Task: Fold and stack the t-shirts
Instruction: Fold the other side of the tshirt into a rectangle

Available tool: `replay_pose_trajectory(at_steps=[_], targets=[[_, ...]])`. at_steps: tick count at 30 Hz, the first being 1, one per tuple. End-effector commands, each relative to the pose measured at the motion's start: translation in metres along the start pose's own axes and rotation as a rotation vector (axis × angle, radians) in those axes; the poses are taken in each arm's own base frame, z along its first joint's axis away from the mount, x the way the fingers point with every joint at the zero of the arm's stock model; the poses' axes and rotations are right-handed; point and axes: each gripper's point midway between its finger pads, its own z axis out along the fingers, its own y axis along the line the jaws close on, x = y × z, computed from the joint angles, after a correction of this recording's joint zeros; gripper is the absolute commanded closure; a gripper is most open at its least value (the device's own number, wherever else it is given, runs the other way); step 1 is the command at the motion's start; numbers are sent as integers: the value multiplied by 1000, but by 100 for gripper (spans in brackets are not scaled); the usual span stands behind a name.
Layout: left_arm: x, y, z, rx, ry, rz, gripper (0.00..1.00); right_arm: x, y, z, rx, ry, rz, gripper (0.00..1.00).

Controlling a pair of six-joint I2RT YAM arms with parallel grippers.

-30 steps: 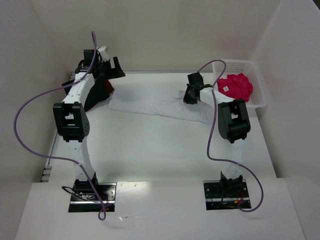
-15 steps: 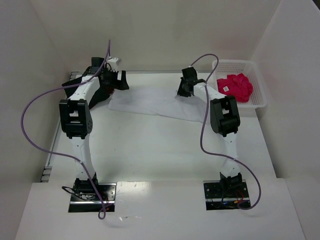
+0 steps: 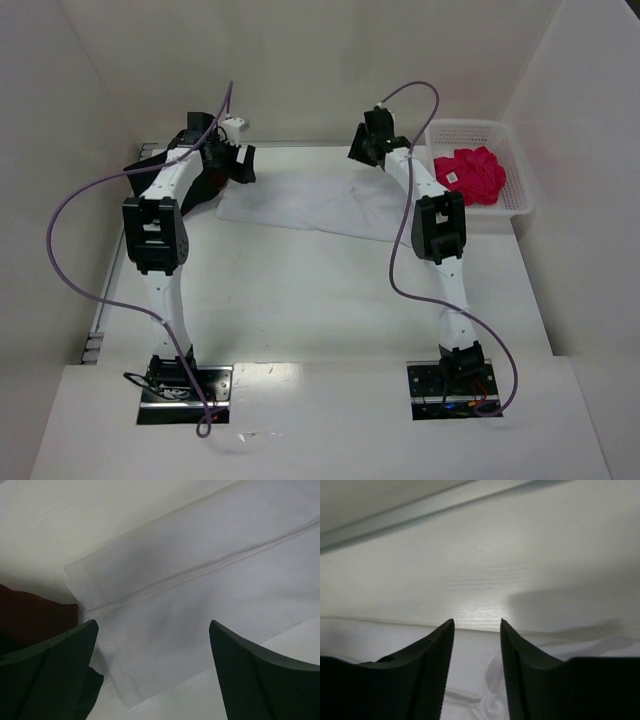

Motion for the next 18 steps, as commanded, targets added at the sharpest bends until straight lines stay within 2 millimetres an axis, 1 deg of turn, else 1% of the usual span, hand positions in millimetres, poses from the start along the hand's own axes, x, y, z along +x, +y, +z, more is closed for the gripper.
replay_pose_trajectory(at_steps=[1,2,3,4,5,6,8,9,10,11,12,13,15,16,18], targets=[[4,6,24,-20,54,261,1,-80,23,-52,-93,-132,18,37],[4,10,26,-28,59,283,1,-93,15,-60,-99,-148,31,32],[11,11,39,-30,82,309,1,-108,16,-77,-126,-164,37,23],[12,11,40,-30,84,322,1,-113,19,-87,-140,-171,36,17],[13,13,41,-36,93,331,1,-122,16,-102,-147,-180,43,11],[15,11,45,-30,102,344,1,-127,12,-112,-150,-184,48,7],[21,11,51,-30,119,359,1,-128,-3,-122,-145,-173,52,3],[21,10,55,-34,124,375,1,-135,-5,-141,-159,-184,56,0],[21,10,55,-34,125,376,1,-128,-6,-137,-162,-161,57,0],[24,9,59,-46,142,391,1,-132,-11,-147,-167,-171,62,0],[25,11,59,-59,150,392,1,-138,-12,-159,-174,-185,65,0],[30,8,64,-61,166,398,1,-134,-14,-158,-169,-177,66,0],[40,4,68,-71,203,414,1,-136,-18,-169,-164,-184,71,0],[48,-1,72,-81,234,424,1,-138,-22,-173,-160,-191,74,0],[61,-1,73,-136,295,444,1,-135,-27,-177,-159,-185,79,0]])
